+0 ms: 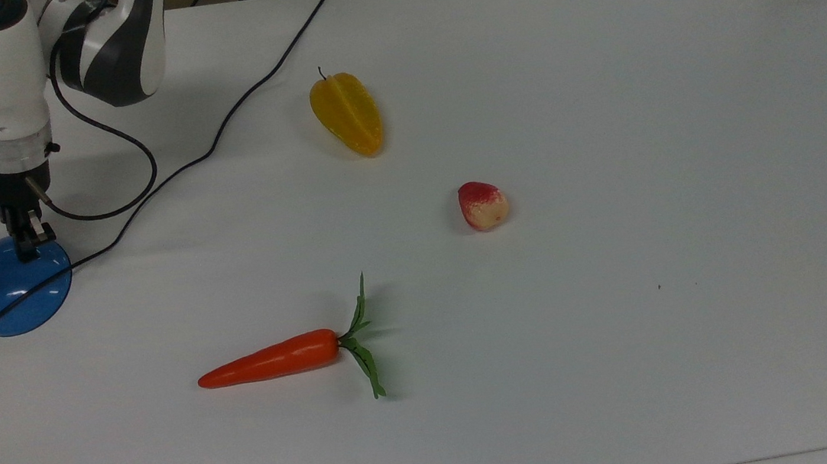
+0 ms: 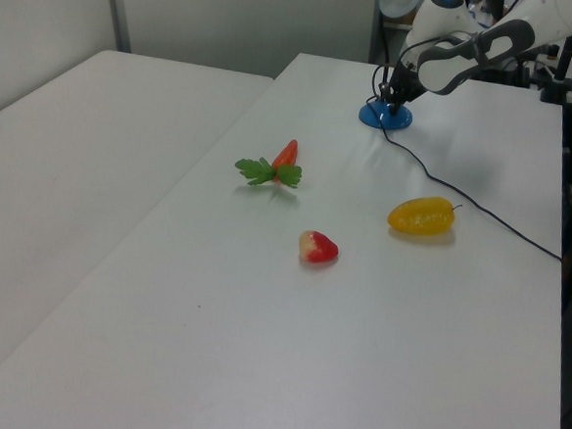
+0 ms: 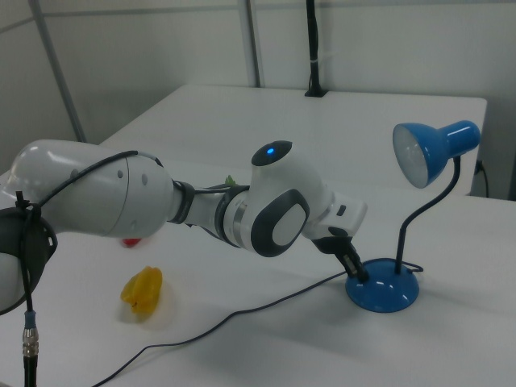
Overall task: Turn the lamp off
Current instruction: 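Hold the gripper on the switch until the lamp goes dark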
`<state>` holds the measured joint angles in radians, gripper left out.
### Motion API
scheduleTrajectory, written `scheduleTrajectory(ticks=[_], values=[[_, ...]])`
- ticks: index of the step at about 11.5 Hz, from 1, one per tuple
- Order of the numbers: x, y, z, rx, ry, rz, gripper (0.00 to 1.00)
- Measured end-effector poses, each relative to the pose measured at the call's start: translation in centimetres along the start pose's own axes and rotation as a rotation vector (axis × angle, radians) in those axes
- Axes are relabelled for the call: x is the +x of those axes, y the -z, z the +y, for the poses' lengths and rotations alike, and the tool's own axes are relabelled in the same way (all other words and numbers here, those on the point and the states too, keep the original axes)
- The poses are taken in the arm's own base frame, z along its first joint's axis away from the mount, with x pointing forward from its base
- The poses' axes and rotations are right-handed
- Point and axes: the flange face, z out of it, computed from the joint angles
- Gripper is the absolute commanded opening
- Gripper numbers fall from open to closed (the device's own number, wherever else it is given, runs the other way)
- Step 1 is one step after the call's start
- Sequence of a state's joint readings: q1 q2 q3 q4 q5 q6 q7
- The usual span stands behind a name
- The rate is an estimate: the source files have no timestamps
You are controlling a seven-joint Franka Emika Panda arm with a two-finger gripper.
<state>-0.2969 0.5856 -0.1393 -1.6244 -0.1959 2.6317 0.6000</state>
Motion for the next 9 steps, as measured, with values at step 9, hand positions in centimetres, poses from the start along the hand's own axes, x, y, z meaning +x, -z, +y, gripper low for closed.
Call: scheduleTrajectory(ticks=[9], values=[[-0.96, -0.16, -0.69, -0.022, 0.063, 0.003, 0.00]])
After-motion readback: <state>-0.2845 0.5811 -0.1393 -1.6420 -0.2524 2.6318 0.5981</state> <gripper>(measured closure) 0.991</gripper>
